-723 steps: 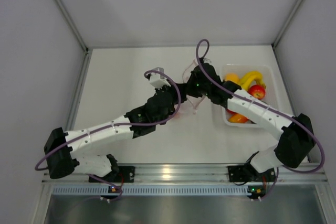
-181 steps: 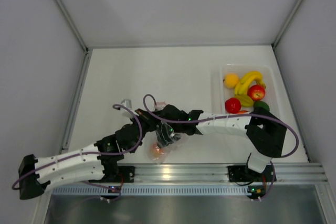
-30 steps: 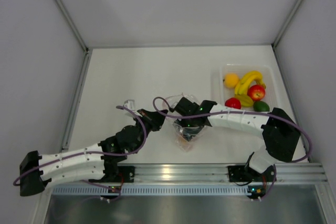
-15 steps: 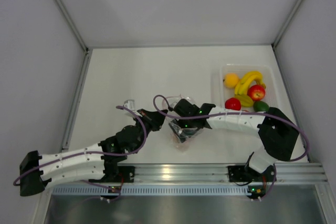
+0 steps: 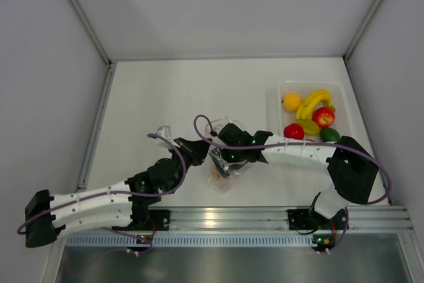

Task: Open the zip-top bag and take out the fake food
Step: Pick up the fake fruit from the zipper food storage bag.

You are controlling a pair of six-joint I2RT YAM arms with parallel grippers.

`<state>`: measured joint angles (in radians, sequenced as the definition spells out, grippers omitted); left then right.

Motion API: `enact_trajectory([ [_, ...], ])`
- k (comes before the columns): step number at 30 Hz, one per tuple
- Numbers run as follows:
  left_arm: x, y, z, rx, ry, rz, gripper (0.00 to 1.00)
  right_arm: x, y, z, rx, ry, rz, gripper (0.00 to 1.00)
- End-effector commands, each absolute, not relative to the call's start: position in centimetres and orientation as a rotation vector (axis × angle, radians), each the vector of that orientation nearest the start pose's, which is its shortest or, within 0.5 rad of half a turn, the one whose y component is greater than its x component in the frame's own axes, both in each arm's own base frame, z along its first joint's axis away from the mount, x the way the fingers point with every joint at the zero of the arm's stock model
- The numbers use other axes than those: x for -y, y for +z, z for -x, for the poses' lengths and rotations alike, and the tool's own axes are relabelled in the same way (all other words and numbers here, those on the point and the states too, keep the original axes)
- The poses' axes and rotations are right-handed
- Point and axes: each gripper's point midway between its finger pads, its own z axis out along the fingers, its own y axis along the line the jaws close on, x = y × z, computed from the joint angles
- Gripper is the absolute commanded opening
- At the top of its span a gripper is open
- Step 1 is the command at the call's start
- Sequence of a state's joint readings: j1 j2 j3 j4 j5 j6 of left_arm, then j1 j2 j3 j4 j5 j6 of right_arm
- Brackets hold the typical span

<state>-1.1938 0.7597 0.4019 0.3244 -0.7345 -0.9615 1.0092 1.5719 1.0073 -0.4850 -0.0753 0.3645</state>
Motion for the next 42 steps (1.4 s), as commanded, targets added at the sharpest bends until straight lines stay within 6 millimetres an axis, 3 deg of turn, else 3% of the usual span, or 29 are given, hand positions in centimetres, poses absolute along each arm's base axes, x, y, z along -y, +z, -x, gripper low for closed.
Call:
enact_trajectory([
  [1,25.1,24.0,-19.9,-1.632,-1.088,0.418,0.0,-33.8,7.6,-16.0,-2.501,0.689,0.88,0.7],
  [4,25.1,23.9,-19.9,-1.634,-1.085,0.418,0.0,-34.6,7.9,-15.7,-2.489,0.743,0.882,0.69],
  [7,25.0,24.0,-19.9,-1.63,-1.088,0.419,0.0,-34.8,7.8,-16.1,-2.48,0.688,0.88,0.66],
  [8,25.0,24.0,-19.9,-1.63,-1.087,0.418,0.0,-33.5,7.1,-16.6,-2.503,0.554,0.862,0.65],
  [9,25.0,24.2,-19.9,-1.626,-1.091,0.42,0.0,-33.6,7.6,-17.3,-2.487,0.487,0.855,0.65],
  [10,25.0,24.3,-19.9,-1.625,-1.094,0.419,0.0,-33.1,6.7,-17.4,-2.508,0.399,0.866,0.65],
  [11,25.1,24.3,-19.8,-1.626,-1.096,0.416,0.0,-31.4,6.2,-17.6,-2.53,0.251,0.864,0.64],
  [18,25.4,25.2,-19.6,-1.618,-1.128,0.407,0.0,-27.4,4.8,-18.4,-2.559,-0.048,0.834,0.64],
  [22,25.3,25.8,-19.5,-1.606,-1.137,0.403,0.0,-25.4,5.7,-18.5,-2.553,-0.141,0.836,0.64],
  [27,25.1,26.3,-19.5,-1.594,-1.147,0.404,0.0,-20.3,7.2,-19.5,-2.552,-0.348,0.786,0.63],
  [31,24.8,26.4,-19.5,-1.584,-1.145,0.42,0.0,-14.7,9.5,-20.3,-2.588,-0.49,0.702,0.63],
  [33,24.6,26.2,-19.6,-1.582,-1.14,0.429,0.0,-13.2,10.6,-20.4,-2.595,-0.516,0.663,0.63],
  [37,24.4,25.7,-19.8,-1.589,-1.104,0.42,0.0,-13.9,12.0,-20.4,-2.618,-0.422,0.688,0.62],
  [42,24.7,24.3,-19.8,-1.619,-1.084,0.411,0.0,-17.8,10.8,-19.4,-2.65,-0.224,0.803,0.6],
])
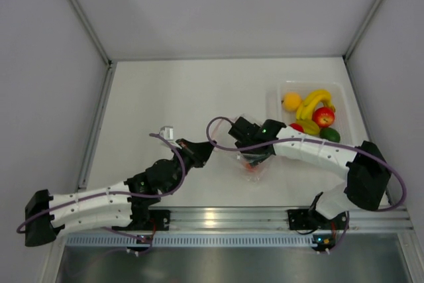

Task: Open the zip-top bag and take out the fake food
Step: Pick up the fake fruit from the zipper food storage bag.

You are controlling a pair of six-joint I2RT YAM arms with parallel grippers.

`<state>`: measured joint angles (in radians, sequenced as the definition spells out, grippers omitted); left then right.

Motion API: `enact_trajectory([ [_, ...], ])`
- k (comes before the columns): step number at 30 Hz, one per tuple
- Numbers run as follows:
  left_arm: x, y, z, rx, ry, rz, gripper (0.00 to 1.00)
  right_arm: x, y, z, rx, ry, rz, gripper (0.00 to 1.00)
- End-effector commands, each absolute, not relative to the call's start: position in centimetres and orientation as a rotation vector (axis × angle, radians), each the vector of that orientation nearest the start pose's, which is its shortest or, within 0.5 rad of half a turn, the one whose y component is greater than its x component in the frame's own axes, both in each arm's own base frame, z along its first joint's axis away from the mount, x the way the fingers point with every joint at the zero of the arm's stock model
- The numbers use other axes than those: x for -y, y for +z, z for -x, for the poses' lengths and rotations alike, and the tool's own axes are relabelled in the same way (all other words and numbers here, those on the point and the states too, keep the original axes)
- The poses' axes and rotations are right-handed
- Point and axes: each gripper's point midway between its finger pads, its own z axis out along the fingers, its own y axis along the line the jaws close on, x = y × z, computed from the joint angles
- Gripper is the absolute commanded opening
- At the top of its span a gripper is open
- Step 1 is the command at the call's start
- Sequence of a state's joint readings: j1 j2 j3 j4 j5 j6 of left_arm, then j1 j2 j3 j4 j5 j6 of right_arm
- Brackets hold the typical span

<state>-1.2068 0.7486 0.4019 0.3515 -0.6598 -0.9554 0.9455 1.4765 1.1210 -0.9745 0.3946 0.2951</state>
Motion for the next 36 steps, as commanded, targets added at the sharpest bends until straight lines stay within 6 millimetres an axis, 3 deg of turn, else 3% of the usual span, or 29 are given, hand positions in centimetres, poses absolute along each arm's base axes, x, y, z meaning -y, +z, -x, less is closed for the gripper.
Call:
enact_trajectory([
  [1,24.6,23.9,-19.8,-1.625,-1.077,0.412,0.0,-18.7,10.5,-19.0,-2.652,-0.177,0.842,0.6],
  [7,24.3,23.1,-19.9,-1.63,-1.063,0.421,0.0,-22.3,10.2,-18.1,-2.629,-0.072,0.932,0.61],
  [12,23.9,22.4,-19.9,-1.649,-1.027,0.418,0.0,-22.5,10.6,-18.5,-2.619,-0.101,0.893,0.63],
  [16,23.5,21.7,-20.0,-1.658,-1.003,0.429,0.0,-25.1,11.5,-16.9,-2.593,0.159,0.973,0.6],
  [21,23.3,21.6,-20.0,-1.656,-1.003,0.437,0.0,-24.7,10.1,-16.0,-2.618,0.093,1.073,0.51],
  [29,23.5,21.7,-20.1,-1.659,-1.002,0.434,0.0,-25.5,8.2,-15.3,-2.606,0.109,1.141,0.62],
  [36,23.3,21.8,-20.0,-1.653,-1.001,0.435,0.0,-25.9,5.8,-15.7,-2.611,0.081,1.171,0.62],
])
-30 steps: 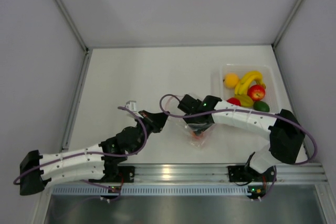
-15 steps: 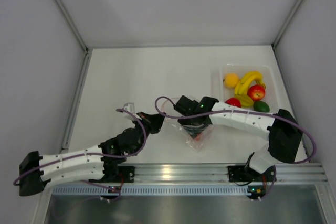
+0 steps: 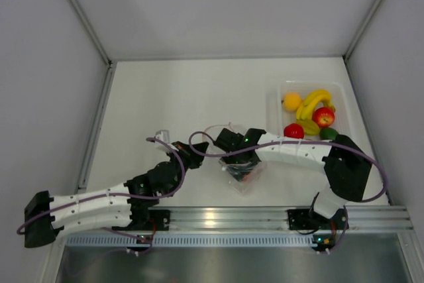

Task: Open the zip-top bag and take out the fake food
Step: Pick up the fake fruit from the zipper food storage bag.

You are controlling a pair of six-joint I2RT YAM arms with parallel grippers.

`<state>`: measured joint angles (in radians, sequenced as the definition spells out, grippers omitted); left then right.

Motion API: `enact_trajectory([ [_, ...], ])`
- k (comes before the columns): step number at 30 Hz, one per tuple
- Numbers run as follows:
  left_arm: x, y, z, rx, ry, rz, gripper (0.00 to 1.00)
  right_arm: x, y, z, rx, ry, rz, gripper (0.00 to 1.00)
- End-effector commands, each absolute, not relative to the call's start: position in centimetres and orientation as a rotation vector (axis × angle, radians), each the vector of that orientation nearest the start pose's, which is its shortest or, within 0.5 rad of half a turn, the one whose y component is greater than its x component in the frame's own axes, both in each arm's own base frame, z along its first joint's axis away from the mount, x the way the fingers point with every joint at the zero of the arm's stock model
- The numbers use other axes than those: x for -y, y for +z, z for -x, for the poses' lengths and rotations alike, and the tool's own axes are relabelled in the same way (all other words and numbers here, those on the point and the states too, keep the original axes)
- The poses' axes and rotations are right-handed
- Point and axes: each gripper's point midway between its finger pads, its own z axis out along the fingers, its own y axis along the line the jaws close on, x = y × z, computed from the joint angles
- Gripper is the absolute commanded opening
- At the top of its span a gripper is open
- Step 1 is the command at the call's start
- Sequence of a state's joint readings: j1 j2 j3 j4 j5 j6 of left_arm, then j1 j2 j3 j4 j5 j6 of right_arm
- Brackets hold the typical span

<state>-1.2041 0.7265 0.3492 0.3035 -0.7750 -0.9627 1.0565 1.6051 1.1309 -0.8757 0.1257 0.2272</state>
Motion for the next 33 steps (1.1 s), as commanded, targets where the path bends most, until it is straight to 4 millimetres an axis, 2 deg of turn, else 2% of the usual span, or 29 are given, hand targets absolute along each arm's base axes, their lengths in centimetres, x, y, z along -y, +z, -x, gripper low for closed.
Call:
enact_trajectory([
  [1,23.2,21.8,-20.1,-1.653,-1.0,0.44,0.0,-25.9,5.3,-15.4,-2.622,0.098,1.18,0.62],
  [5,23.2,21.7,-20.0,-1.654,-0.996,0.436,0.0,-26.2,4.1,-15.4,-2.635,0.106,1.168,0.63],
  [8,23.2,21.8,-20.0,-1.654,-1.005,0.44,0.0,-26.4,3.8,-15.7,-2.622,0.102,1.162,0.64],
  [12,23.3,21.7,-20.0,-1.657,-1.002,0.436,0.0,-26.9,4.0,-16.2,-2.607,0.104,1.15,0.76],
  [19,23.3,21.8,-20.0,-1.658,-1.003,0.429,0.0,-29.3,6.9,-17.3,-2.496,0.251,1.068,0.76],
  [24,23.5,21.7,-20.0,-1.663,-1.003,0.427,0.0,-30.7,6.6,-17.1,-2.477,0.346,1.054,0.76],
  [33,23.5,21.7,-20.0,-1.662,-1.001,0.426,0.0,-31.9,5.2,-17.9,-2.492,0.338,1.024,0.75],
])
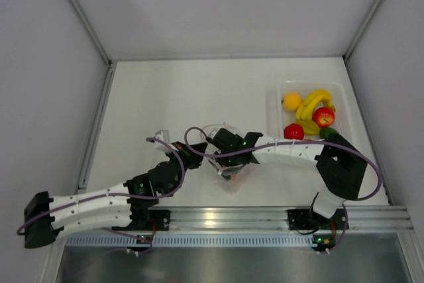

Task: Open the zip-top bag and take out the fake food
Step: Pick up the fake fruit from the zipper food storage bag.

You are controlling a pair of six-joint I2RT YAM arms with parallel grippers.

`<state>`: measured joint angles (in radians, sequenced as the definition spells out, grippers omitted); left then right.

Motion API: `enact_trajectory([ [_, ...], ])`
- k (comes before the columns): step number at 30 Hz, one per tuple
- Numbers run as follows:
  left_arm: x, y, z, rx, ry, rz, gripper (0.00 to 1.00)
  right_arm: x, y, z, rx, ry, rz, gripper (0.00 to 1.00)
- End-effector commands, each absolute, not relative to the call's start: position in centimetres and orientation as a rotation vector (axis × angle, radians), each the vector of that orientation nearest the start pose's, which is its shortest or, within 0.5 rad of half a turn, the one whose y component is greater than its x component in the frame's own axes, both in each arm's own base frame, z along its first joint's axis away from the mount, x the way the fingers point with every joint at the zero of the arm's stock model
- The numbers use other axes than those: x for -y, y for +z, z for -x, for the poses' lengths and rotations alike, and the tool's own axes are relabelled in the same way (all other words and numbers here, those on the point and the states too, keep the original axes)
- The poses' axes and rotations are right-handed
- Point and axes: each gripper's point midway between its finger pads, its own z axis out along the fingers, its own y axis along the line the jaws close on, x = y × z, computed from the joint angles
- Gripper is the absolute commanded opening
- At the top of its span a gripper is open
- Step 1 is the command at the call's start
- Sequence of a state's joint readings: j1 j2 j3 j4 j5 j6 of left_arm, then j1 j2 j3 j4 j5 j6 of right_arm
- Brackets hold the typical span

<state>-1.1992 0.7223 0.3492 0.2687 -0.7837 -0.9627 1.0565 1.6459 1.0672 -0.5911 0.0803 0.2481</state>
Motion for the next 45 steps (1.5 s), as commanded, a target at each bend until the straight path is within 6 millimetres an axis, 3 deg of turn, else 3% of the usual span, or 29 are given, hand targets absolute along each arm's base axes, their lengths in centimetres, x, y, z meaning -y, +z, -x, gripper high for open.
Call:
enact_trajectory([
  [1,23.5,21.7,-20.0,-1.663,-0.999,0.426,0.0,-31.9,4.8,-17.9,-2.503,0.327,1.029,0.75],
  [7,23.5,21.5,-19.9,-1.665,-1.005,0.428,0.0,-32.8,4.7,-18.5,-2.471,0.35,1.012,0.64],
  [11,23.3,21.5,-19.9,-1.661,-1.003,0.432,0.0,-32.7,5.3,-19.0,-2.45,0.329,0.991,0.42],
  [13,23.2,21.5,-19.9,-1.66,-0.997,0.43,0.0,-32.2,5.9,-19.2,-2.447,0.309,0.968,0.37],
  [21,22.9,21.7,-20.0,-1.654,-0.985,0.431,0.0,-29.9,9.2,-18.6,-2.414,0.309,0.892,0.27],
  [26,24.3,22.3,-19.7,-1.677,-1.01,0.361,0.0,-29.2,11.0,-18.5,-2.405,0.286,0.862,0.23],
  [27,24.7,23.2,-19.6,-1.668,-1.024,0.345,0.0,-29.1,10.9,-18.5,-2.414,0.265,0.863,0.22],
  [34,26.7,24.9,-18.8,-1.656,-1.069,0.186,0.0,-26.4,11.6,-20.5,-2.448,-0.066,0.785,0.18],
  [39,28.3,26.2,-17.7,-1.636,-1.13,0.052,0.0,-26.1,13.0,-21.8,-2.421,-0.158,0.749,0.16],
  [45,30.4,25.9,-17.1,-1.661,-1.115,-0.1,0.0,-25.6,15.6,-22.6,-2.392,-0.216,0.703,0.17],
])
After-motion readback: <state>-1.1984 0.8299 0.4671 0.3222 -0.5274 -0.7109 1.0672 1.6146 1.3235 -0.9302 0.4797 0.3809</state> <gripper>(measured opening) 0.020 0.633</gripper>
